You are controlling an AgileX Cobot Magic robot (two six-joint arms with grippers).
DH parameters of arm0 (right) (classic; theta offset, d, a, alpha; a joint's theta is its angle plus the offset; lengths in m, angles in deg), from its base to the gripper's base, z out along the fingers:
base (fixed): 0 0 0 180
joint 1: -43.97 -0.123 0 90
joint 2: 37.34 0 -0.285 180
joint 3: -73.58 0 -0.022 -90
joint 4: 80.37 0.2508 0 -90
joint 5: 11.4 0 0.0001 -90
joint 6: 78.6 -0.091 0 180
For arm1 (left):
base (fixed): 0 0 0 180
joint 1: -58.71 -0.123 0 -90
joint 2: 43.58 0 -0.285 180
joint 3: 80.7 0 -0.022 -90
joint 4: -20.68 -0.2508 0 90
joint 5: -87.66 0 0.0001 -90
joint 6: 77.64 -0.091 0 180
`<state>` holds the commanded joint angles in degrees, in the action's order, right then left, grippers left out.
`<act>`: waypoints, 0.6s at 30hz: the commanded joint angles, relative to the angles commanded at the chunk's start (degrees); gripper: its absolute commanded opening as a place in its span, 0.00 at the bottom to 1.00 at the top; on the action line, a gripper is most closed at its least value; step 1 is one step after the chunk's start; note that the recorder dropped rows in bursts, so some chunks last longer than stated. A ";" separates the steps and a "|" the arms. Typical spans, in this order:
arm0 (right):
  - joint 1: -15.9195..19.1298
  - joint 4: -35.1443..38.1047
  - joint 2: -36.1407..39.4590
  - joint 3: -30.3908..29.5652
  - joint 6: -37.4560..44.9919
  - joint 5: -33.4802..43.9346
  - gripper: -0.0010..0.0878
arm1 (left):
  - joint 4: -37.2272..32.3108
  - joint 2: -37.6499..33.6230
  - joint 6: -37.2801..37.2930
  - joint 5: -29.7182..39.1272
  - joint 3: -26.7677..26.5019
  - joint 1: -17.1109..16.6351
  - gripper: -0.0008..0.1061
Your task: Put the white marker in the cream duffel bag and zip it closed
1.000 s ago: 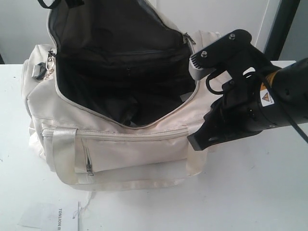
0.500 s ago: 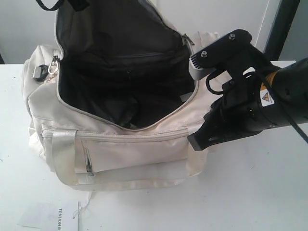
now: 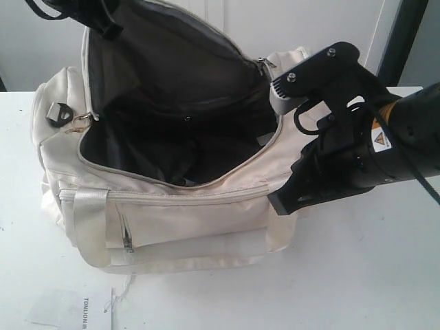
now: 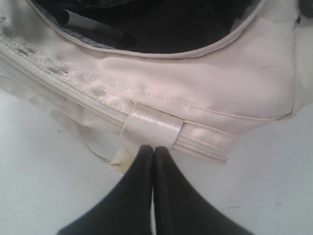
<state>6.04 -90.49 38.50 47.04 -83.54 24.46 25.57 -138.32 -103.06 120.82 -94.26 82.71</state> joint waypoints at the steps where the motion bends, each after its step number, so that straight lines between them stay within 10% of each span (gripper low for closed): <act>1: 0.00 0.00 0.00 0.00 0.00 -0.13 0.01 | 0.98 0.00 0.00 1.78 0.00 0.00 0.01; 6: 0.00 0.00 0.00 0.00 0.00 -0.13 0.01 | 5.81 0.00 0.00 9.15 0.00 0.00 0.15; 13: 0.00 -0.11 0.00 0.00 0.04 -0.11 0.01 | 11.37 0.56 0.12 14.75 0.00 0.00 0.69; 18: 0.00 -0.11 0.00 0.00 0.04 -0.11 0.01 | 9.67 4.00 1.50 17.74 0.00 0.00 0.72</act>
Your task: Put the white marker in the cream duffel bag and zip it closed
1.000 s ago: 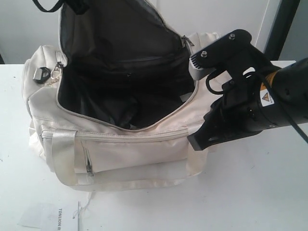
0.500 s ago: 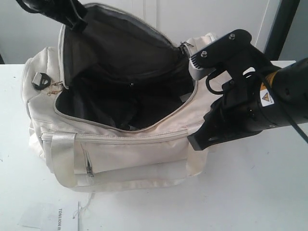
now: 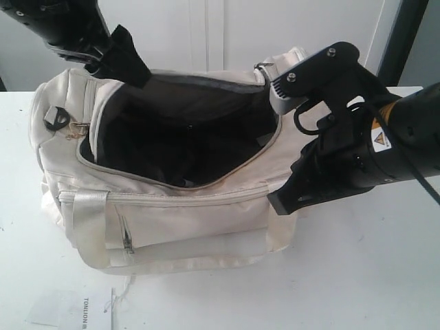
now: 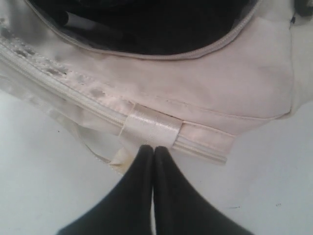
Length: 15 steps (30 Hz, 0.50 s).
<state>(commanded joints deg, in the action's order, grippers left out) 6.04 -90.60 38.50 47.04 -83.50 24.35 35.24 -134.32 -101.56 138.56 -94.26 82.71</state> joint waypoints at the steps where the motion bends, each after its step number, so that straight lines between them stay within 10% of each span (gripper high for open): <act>1: 0.00 0.00 0.00 0.00 0.00 0.00 0.01 | -0.55 0.96 0.00 0.30 0.00 0.00 0.72; 7: 0.00 0.11 0.00 0.00 0.00 0.11 0.01 | -8.72 4.75 1.65 6.77 0.00 0.00 0.59; 12: 0.00 0.34 0.00 0.00 0.00 0.11 0.01 | -16.43 6.27 10.82 8.00 0.00 -1.80 0.00; 15: 0.00 0.33 0.00 0.00 1.11 0.11 0.01 | -16.43 6.27 11.26 11.82 0.00 -5.45 0.02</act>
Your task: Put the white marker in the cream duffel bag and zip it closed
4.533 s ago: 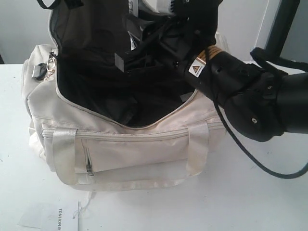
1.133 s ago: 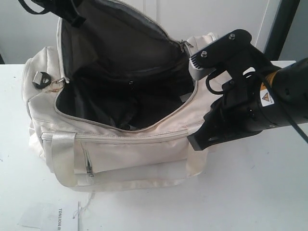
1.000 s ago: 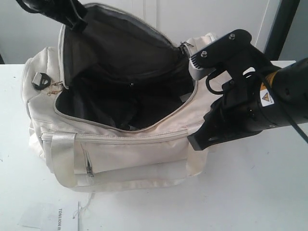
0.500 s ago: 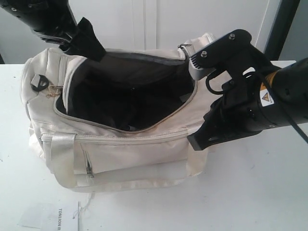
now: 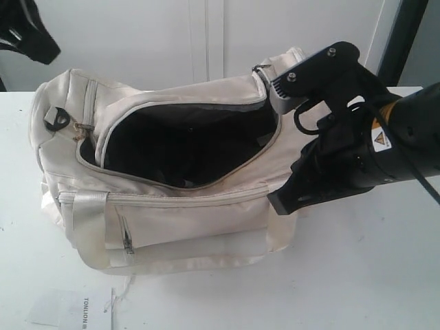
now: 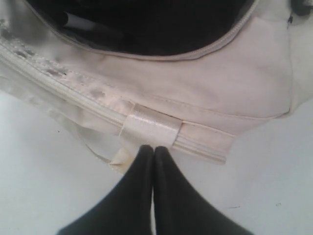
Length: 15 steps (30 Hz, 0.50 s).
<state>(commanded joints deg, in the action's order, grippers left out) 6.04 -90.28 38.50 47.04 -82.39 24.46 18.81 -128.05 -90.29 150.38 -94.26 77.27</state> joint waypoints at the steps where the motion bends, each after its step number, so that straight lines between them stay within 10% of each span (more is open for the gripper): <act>1: 0.00 0.00 0.00 0.00 0.80 0.00 0.01 | 0.00 -0.24 0.00 1.18 0.00 -1.43 0.02; 5: -0.29 3.26 0.00 0.00 6.40 -1.11 0.01 | 2.56 -0.77 -0.25 0.50 0.00 -8.88 0.02; 10: -0.29 37.86 0.00 0.00 43.35 -1.04 0.01 | 24.10 -5.02 -6.36 -1.90 0.53 -19.40 0.45; 15: -0.29 61.69 0.36 1.24 60.33 -0.20 0.01 | 28.30 -6.69 -6.86 -8.76 5.72 -21.83 0.57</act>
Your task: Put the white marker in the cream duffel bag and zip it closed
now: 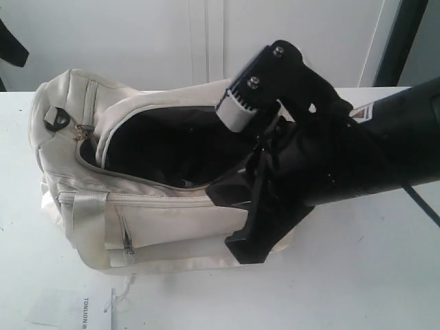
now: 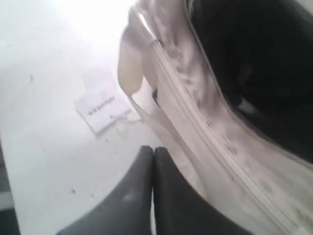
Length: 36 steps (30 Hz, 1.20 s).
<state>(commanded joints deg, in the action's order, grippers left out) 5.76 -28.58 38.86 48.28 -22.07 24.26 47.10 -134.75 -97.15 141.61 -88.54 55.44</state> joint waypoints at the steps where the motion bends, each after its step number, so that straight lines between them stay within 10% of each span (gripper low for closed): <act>1: 0.00 1.14 0.56 1.35 0.25 0.71 0.01 | 0.12 -0.10 -0.21 -2.06 1.34 0.00 0.57; 31: 0.00 -5.91 36.97 43.83 -1.39 6.42 0.02 | 2.41 -8.80 1.54 -19.73 7.83 -0.09 0.57; 36: -0.69 -12.19 41.55 48.81 -3.90 6.65 0.19 | 4.23 -10.94 1.54 -20.42 7.70 -0.09 0.57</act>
<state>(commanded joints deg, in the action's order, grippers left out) 5.07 -40.77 80.41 97.09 -25.97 30.91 51.34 -145.69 -95.61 121.20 -80.83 55.35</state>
